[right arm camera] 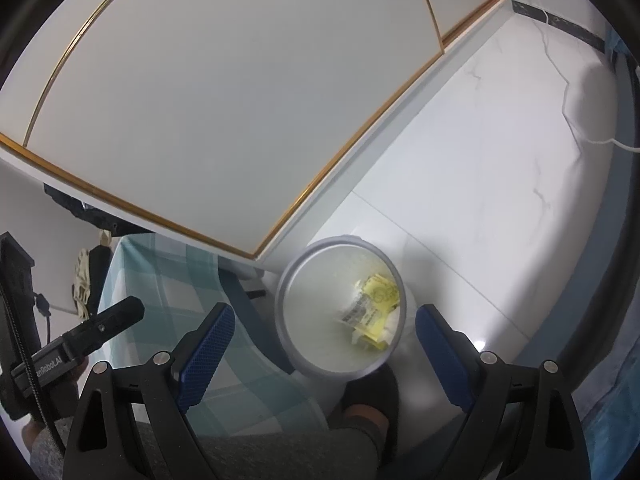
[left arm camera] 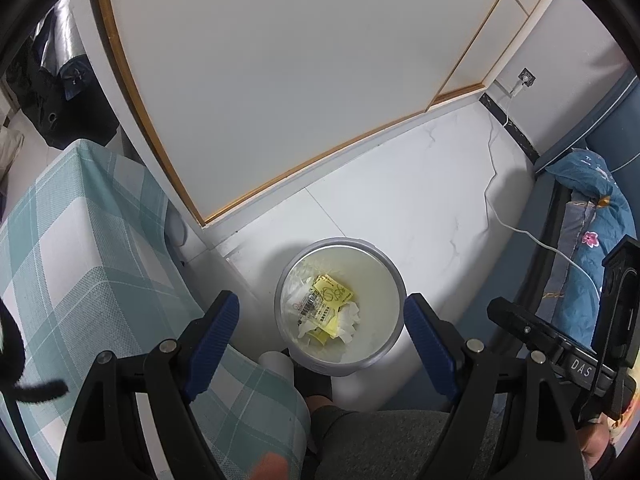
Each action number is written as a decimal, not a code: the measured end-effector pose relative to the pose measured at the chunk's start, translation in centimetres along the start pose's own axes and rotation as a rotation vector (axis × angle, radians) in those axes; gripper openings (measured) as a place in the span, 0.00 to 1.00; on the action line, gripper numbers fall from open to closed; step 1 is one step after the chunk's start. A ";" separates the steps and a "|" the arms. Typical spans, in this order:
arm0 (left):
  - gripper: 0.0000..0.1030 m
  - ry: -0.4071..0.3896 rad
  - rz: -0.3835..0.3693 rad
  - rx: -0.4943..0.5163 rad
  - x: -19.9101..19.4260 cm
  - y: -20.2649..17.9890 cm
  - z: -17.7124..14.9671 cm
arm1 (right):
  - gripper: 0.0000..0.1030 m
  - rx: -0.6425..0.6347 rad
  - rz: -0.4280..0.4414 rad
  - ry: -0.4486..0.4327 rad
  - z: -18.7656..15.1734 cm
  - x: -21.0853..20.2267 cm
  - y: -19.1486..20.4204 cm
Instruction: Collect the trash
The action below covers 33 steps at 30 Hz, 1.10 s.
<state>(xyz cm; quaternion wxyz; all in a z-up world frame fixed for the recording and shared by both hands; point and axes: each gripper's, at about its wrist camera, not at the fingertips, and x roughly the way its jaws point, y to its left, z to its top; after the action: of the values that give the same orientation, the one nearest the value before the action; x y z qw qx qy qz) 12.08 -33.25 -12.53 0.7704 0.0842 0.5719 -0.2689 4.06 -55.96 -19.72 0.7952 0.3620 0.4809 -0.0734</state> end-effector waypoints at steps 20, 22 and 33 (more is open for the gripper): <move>0.79 0.008 -0.016 -0.012 0.0 0.3 0.2 | 0.90 -0.014 -0.016 0.011 -0.2 0.6 0.2; 0.79 0.010 -0.006 -0.011 0.1 0.3 0.2 | 0.90 -0.015 -0.017 0.011 -0.1 0.5 0.1; 0.79 0.011 0.002 -0.015 0.4 0.4 0.1 | 0.91 -0.008 -0.025 0.011 0.0 0.6 -0.2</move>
<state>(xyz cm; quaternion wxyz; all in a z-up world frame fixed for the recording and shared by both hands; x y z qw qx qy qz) 12.44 -33.05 -12.96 0.7682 0.0804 0.5781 -0.2632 4.31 -55.94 -20.27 0.7930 0.3530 0.4902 -0.0793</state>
